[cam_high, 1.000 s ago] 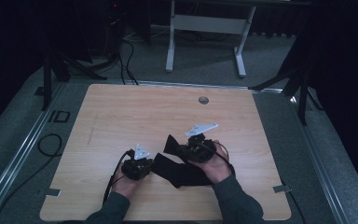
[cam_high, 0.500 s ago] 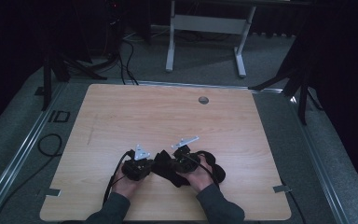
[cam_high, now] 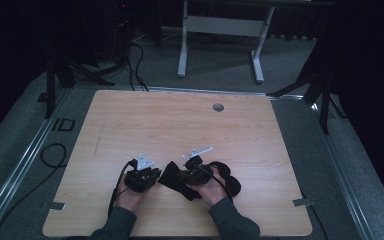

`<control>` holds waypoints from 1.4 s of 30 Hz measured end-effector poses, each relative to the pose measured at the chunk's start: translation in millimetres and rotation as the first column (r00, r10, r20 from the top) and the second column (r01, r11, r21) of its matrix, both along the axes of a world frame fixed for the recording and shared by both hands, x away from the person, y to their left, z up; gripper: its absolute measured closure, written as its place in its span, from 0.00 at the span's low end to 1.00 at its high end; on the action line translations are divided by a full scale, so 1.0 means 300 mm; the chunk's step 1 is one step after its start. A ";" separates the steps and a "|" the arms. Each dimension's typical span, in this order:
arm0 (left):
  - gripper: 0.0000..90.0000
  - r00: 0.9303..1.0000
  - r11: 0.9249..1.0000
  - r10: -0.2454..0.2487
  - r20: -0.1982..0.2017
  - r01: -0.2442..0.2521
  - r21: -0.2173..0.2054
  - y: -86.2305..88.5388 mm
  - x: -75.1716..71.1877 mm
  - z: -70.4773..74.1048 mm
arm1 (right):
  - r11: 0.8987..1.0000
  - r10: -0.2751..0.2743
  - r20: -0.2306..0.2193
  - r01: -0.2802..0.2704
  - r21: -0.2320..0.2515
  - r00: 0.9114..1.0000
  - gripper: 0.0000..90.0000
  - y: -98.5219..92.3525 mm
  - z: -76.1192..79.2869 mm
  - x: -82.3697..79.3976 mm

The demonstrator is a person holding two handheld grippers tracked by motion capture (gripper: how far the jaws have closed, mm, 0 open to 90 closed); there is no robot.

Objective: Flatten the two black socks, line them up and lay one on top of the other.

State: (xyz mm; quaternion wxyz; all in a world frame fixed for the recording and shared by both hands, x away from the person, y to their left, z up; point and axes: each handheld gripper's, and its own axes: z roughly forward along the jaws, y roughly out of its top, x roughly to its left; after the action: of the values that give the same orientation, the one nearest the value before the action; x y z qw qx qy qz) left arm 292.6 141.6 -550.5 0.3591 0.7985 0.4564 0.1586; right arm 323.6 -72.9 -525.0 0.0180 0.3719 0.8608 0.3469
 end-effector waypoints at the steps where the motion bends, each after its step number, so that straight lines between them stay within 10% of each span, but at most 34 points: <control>1: 0.95 1.000 1.000 -0.004 -0.016 0.004 -0.002 0.003 0.001 -0.004 | 1.000 0.000 -0.001 0.000 0.000 1.000 0.93 0.001 -0.002 0.000; 19: 1.00 0.997 0.998 -0.054 -0.054 0.056 0.041 -0.025 0.000 -0.021 | 1.000 0.000 -0.064 -0.001 -0.009 0.998 0.90 0.038 -0.070 0.030; 32: 0.99 0.998 0.998 -0.060 0.012 0.061 -0.030 -0.022 -0.019 0.030 | 0.999 0.026 -0.031 -0.027 -0.020 0.999 0.75 0.058 -0.073 0.013; 42: 1.00 0.996 0.996 -0.090 0.003 0.090 0.010 -0.075 0.001 -0.006 | 0.997 0.058 -0.009 -0.059 -0.047 0.998 0.74 0.068 -0.072 0.006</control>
State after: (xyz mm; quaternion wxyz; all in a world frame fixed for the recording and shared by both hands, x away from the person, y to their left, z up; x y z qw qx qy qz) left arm 293.0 119.0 -552.4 0.3628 0.8198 0.4185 0.1456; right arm 325.3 -52.3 -546.5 0.0133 0.3475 0.8793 0.3256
